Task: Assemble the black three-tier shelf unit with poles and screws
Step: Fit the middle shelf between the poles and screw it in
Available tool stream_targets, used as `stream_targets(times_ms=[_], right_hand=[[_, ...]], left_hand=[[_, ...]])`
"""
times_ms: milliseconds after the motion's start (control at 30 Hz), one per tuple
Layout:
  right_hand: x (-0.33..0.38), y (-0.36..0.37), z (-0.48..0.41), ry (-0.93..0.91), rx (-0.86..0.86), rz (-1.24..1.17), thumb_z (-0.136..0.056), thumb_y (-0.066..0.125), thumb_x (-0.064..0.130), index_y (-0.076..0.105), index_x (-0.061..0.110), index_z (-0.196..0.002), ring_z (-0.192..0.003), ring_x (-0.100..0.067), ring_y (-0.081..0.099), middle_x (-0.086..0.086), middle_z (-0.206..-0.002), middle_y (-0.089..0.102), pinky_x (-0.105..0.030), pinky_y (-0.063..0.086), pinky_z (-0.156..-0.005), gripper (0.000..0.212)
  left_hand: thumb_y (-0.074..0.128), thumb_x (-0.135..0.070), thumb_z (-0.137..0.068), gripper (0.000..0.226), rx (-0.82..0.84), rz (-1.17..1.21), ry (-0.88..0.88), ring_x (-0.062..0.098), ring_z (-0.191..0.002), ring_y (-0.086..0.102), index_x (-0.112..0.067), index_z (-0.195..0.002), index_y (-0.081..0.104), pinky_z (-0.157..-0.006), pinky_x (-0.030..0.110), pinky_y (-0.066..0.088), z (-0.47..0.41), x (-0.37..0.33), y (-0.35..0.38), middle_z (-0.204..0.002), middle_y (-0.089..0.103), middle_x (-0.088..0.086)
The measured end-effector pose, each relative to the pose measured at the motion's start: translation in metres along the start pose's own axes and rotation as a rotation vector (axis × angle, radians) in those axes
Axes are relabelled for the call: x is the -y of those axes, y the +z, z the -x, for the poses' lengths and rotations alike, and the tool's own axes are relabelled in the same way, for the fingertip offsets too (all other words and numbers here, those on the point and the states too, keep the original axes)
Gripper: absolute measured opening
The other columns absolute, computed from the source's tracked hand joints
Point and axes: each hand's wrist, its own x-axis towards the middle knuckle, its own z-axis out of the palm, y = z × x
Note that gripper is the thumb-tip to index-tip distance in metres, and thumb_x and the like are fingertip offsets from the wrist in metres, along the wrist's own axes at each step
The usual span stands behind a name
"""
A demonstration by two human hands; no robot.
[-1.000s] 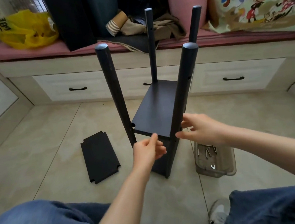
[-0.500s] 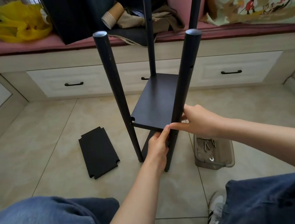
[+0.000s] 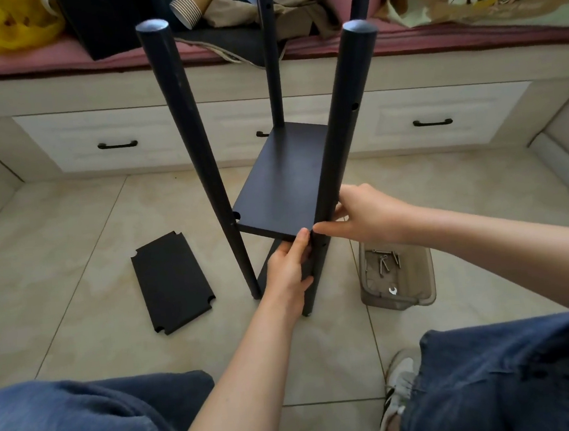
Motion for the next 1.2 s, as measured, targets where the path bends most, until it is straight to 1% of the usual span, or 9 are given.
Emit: stream_targets(times_ms=[100, 300, 433, 567, 667, 800, 867, 1033, 1200], right_hand=[[0.0, -0.002, -0.001, -0.018, -0.006, 0.037, -0.088, 0.071, 0.04, 0.059, 0.028, -0.122, -0.082, 0.003, 0.064, 0.015, -0.106, 0.071, -0.007, 0.046, -0.067, 0.038], [0.001, -0.005, -0.002, -0.03, -0.02, 0.073, -0.085, 0.073, 0.044, 0.061, 0.028, -0.121, -0.079, 0.003, 0.061, 0.02, -0.097, 0.064, -0.006, 0.042, -0.063, 0.041], [-0.001, -0.004, -0.002, -0.026, -0.022, 0.07, -0.085, 0.072, 0.045, 0.06, 0.027, -0.123, -0.087, -0.003, 0.065, 0.013, -0.105, 0.07, -0.012, 0.046, -0.066, 0.044], [-0.002, -0.002, 0.001, -0.03, -0.018, 0.063, -0.087, 0.072, 0.042, 0.059, 0.028, -0.122, -0.093, -0.007, 0.068, 0.01, -0.108, 0.071, -0.022, 0.053, -0.075, 0.039], [-0.002, -0.002, 0.003, -0.037, -0.016, 0.061, -0.088, 0.071, 0.041, 0.056, 0.027, -0.124, -0.097, -0.01, 0.069, 0.008, -0.109, 0.071, -0.026, 0.056, -0.079, 0.04], [-0.003, -0.003, 0.004, -0.074, 0.004, -0.013, -0.088, 0.071, 0.039, 0.056, 0.025, -0.124, -0.101, -0.008, 0.066, 0.008, -0.113, 0.07, -0.01, 0.045, -0.072, 0.041], [-0.005, -0.003, 0.007, -0.089, 0.017, -0.056, -0.09, 0.07, 0.036, 0.057, 0.024, -0.125, -0.103, -0.006, 0.064, 0.01, -0.114, 0.069, -0.009, 0.045, -0.075, 0.039], [-0.027, -0.005, 0.015, -0.05, 0.011, -0.086, -0.095, 0.065, 0.028, 0.055, 0.029, -0.115, -0.107, -0.003, 0.063, 0.014, -0.109, 0.068, -0.021, 0.049, -0.091, 0.023], [-0.081, 0.008, 0.021, 0.12, 0.022, 0.005, -0.096, 0.063, 0.023, 0.057, 0.03, -0.105, -0.1, -0.01, 0.065, 0.006, -0.106, 0.068, -0.027, 0.053, -0.088, 0.013]], left_hand=[[0.064, -0.038, -0.097, 0.04, 0.028, 0.056, -0.013, 0.019, -0.131, 0.049, -0.021, -0.133, 0.058, -0.107, 0.059, 0.033, 0.0, 0.0, 0.0, -0.137, 0.061, -0.001], [0.063, -0.04, -0.097, 0.043, 0.072, 0.071, -0.023, 0.013, -0.118, 0.048, -0.022, -0.135, 0.056, -0.113, 0.065, 0.026, 0.0, 0.0, 0.004, -0.134, 0.059, -0.004], [0.061, -0.045, -0.097, 0.032, 0.076, 0.045, -0.019, 0.013, -0.126, 0.042, -0.03, -0.126, 0.056, -0.116, 0.062, 0.02, 0.001, -0.002, 0.005, -0.123, 0.058, -0.014], [0.061, -0.044, -0.096, 0.043, 0.102, 0.003, -0.001, 0.017, -0.14, 0.039, -0.029, -0.135, 0.053, -0.119, 0.062, 0.017, 0.003, 0.002, 0.003, -0.143, 0.055, -0.011], [0.061, -0.043, -0.096, 0.048, 0.112, 0.016, -0.013, 0.017, -0.143, 0.037, -0.028, -0.141, 0.051, -0.119, 0.062, 0.017, 0.006, 0.001, 0.0, -0.144, 0.054, -0.011], [0.06, -0.043, -0.098, 0.034, 0.074, -0.012, 0.004, 0.015, -0.129, 0.044, -0.029, -0.129, 0.059, -0.117, 0.059, 0.023, 0.008, 0.0, 0.0, -0.129, 0.062, -0.014], [0.061, -0.041, -0.098, 0.027, 0.055, -0.019, 0.01, 0.011, -0.119, 0.05, -0.03, -0.122, 0.062, -0.116, 0.059, 0.031, 0.009, 0.0, 0.001, -0.122, 0.065, -0.014], [0.061, -0.038, -0.099, 0.033, 0.046, -0.035, 0.033, 0.013, -0.125, 0.056, -0.023, -0.128, 0.063, -0.11, 0.058, 0.042, 0.007, 0.002, -0.004, -0.128, 0.069, -0.004], [0.062, -0.035, -0.098, 0.034, 0.057, -0.017, 0.043, 0.019, -0.126, 0.059, -0.019, -0.128, 0.063, -0.107, 0.058, 0.045, 0.005, 0.003, -0.006, -0.127, 0.07, 0.002]])
